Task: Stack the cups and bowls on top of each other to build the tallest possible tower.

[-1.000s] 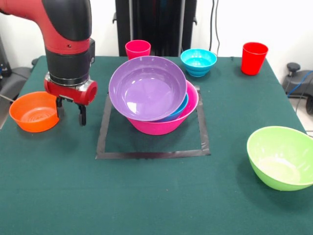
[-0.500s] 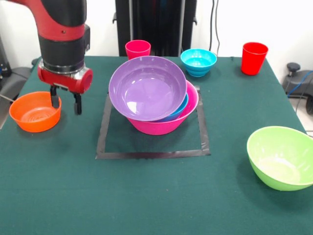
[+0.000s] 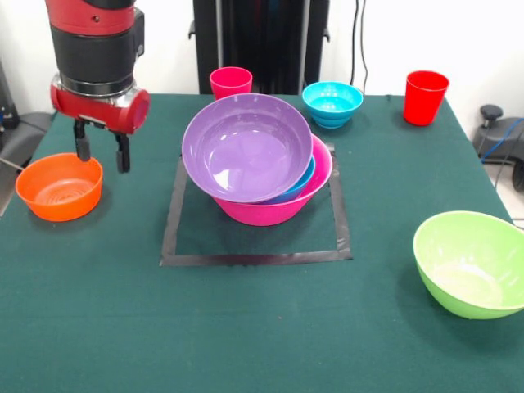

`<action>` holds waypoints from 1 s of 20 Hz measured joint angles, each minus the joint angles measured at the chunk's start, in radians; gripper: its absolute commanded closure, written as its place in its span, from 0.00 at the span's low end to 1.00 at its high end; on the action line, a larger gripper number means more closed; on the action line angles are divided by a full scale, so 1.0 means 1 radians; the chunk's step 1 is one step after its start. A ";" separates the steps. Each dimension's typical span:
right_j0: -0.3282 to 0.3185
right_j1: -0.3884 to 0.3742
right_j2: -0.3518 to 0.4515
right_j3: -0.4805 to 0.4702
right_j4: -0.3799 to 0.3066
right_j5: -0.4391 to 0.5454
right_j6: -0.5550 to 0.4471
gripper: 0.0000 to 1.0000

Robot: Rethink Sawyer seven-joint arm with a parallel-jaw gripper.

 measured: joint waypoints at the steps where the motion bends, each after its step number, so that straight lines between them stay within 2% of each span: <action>1: -0.005 0.000 0.003 0.000 0.000 -0.005 0.000 0.00; 6: -0.053 0.015 0.027 0.000 -0.009 -0.044 0.000 0.00; 12: -0.131 0.055 0.048 0.011 -0.065 -0.141 0.000 0.00; 20: -0.164 0.076 0.049 0.058 -0.121 -0.210 0.000 0.00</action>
